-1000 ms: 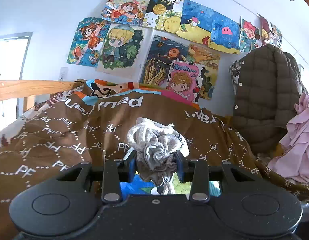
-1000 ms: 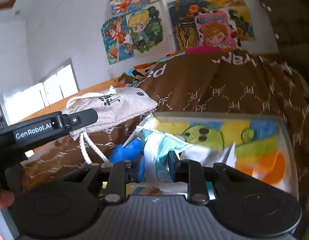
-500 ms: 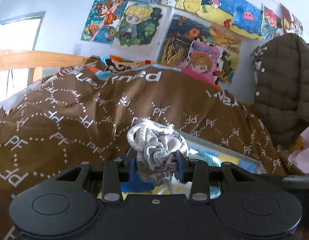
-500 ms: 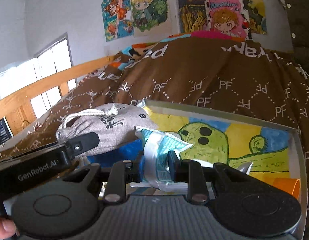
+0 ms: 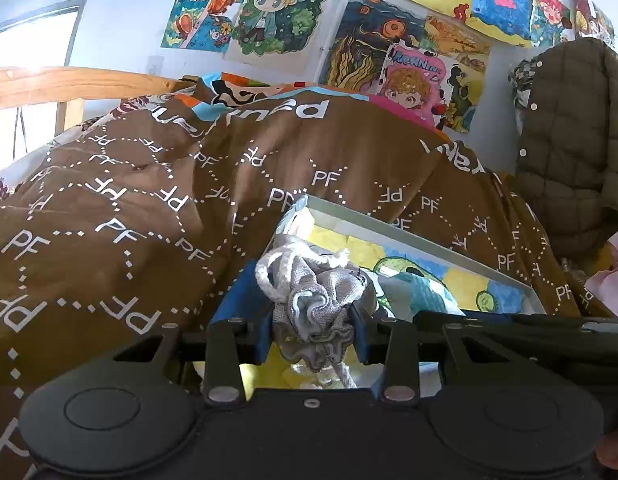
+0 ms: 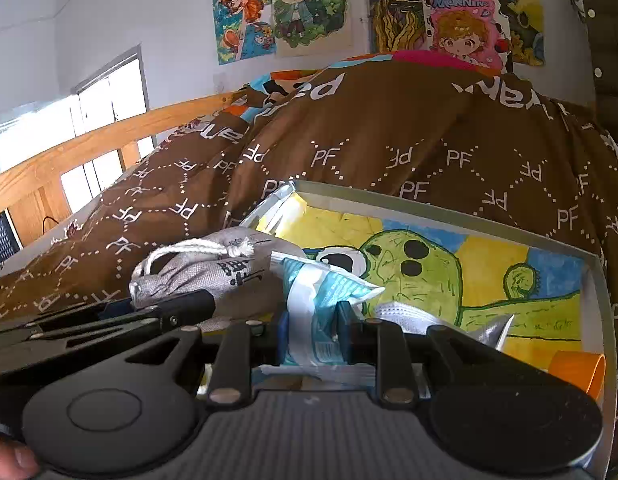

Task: Organize soft objects
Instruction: 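Lift the pouch and cloth and carry both over the tray, then lower the pouch and cloth into the tray and open both tools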

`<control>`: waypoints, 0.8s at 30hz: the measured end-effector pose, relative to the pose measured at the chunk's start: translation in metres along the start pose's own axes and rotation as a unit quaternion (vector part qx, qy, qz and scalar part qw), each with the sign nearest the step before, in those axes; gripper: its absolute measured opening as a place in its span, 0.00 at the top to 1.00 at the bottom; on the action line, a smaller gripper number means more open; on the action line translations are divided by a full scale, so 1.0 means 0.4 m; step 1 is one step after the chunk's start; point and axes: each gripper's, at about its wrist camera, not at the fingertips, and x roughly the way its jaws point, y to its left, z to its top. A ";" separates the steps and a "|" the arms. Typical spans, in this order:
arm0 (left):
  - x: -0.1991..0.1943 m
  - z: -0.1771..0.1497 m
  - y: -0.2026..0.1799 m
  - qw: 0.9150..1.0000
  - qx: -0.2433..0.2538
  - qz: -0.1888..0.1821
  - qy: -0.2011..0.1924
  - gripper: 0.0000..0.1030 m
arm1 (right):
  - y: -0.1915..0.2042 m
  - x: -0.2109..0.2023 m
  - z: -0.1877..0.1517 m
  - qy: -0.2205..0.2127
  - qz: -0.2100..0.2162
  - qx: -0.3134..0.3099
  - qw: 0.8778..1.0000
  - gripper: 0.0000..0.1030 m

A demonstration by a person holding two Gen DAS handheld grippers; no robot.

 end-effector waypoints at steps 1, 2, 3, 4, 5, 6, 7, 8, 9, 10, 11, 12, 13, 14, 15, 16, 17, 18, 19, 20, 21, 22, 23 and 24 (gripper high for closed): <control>0.000 0.000 0.001 1.000 -0.001 0.000 0.001 0.60 | 0.000 -0.001 0.000 0.000 0.000 -0.001 1.000 0.74; 0.000 -0.001 0.004 1.000 -0.004 0.001 0.001 0.60 | 0.001 0.000 0.000 0.000 -0.001 -0.001 1.000 0.74; 0.000 -0.001 0.006 1.000 -0.006 0.001 0.002 0.60 | 0.001 0.000 0.000 0.001 -0.001 -0.001 1.000 0.74; 0.000 -0.001 0.008 1.000 -0.009 0.001 0.003 0.60 | 0.002 0.001 0.000 0.001 -0.001 -0.002 1.000 0.74; 0.000 0.000 0.009 1.000 -0.010 0.001 0.004 0.60 | 0.002 0.001 0.001 0.001 -0.002 -0.003 1.000 0.74; -0.001 -0.002 0.009 1.000 -0.010 0.001 0.005 0.60 | 0.002 0.001 0.003 0.002 -0.002 -0.004 1.000 0.74; 0.000 -0.001 0.009 1.000 -0.010 0.000 0.006 0.60 | 0.003 0.002 0.003 0.003 -0.003 -0.005 1.000 0.74; 0.001 -0.001 0.008 1.000 -0.011 -0.001 0.008 0.60 | 0.003 0.003 0.003 0.003 -0.003 -0.006 1.000 0.74; 0.001 -0.002 0.008 1.000 -0.011 -0.003 0.010 0.60 | 0.002 0.004 0.002 0.005 -0.004 -0.007 1.000 0.74; 0.002 -0.003 0.007 1.000 -0.010 -0.004 0.012 0.60 | 0.003 0.006 0.001 0.007 -0.005 -0.008 1.000 0.74; 0.003 -0.005 0.006 1.000 -0.008 -0.005 0.014 0.60 | 0.004 0.008 0.001 0.008 -0.006 -0.011 1.000 0.74; 0.003 -0.006 0.005 1.000 -0.007 -0.006 0.016 0.60 | 0.003 0.009 0.000 0.009 -0.007 -0.012 1.000 0.73; 0.004 -0.009 0.005 1.000 -0.006 -0.006 0.018 0.60 | 0.002 0.009 -0.001 0.010 -0.008 -0.011 1.000 0.73; 0.005 -0.010 0.005 1.000 -0.005 -0.006 0.020 0.60 | 0.001 0.010 -0.001 0.011 -0.007 -0.010 1.000 0.73; 0.006 -0.012 0.005 1.000 -0.004 -0.005 0.023 0.60 | 0.000 0.011 -0.003 0.012 -0.007 -0.008 1.000 0.73; 0.007 -0.014 0.006 1.000 -0.004 -0.004 0.025 0.60 | -0.001 0.011 -0.004 0.013 -0.007 -0.008 1.000 0.72; 0.007 -0.016 0.006 1.000 -0.003 -0.003 0.027 0.60 | -0.001 0.012 -0.004 0.014 -0.008 -0.009 1.000 0.72; 0.007 -0.018 0.006 1.000 -0.002 -0.003 0.027 0.60 | -0.001 0.011 -0.006 0.014 -0.008 -0.010 1.000 0.71; 0.007 -0.019 0.006 1.000 -0.001 -0.003 0.028 0.59 | 0.000 0.010 -0.007 0.014 -0.009 -0.011 1.000 0.71; 0.006 -0.019 0.006 1.000 0.000 -0.002 0.029 0.59 | -0.001 0.010 -0.008 0.014 -0.010 -0.010 1.000 0.71; 0.005 -0.020 0.007 1.000 0.001 -0.002 0.029 0.59 | -0.002 0.010 -0.009 0.014 -0.010 -0.010 1.000 0.71; 0.005 -0.020 0.008 1.000 0.003 -0.002 0.031 0.59 | -0.002 0.009 -0.010 0.014 -0.011 -0.008 1.000 0.70; 0.005 -0.020 0.008 0.999 0.004 -0.001 0.032 0.58 | -0.003 0.008 -0.010 0.014 -0.012 -0.007 1.000 0.69; 0.004 -0.021 0.008 0.999 0.006 -0.001 0.033 0.58 | -0.003 0.008 -0.010 0.013 -0.013 -0.006 1.000 0.68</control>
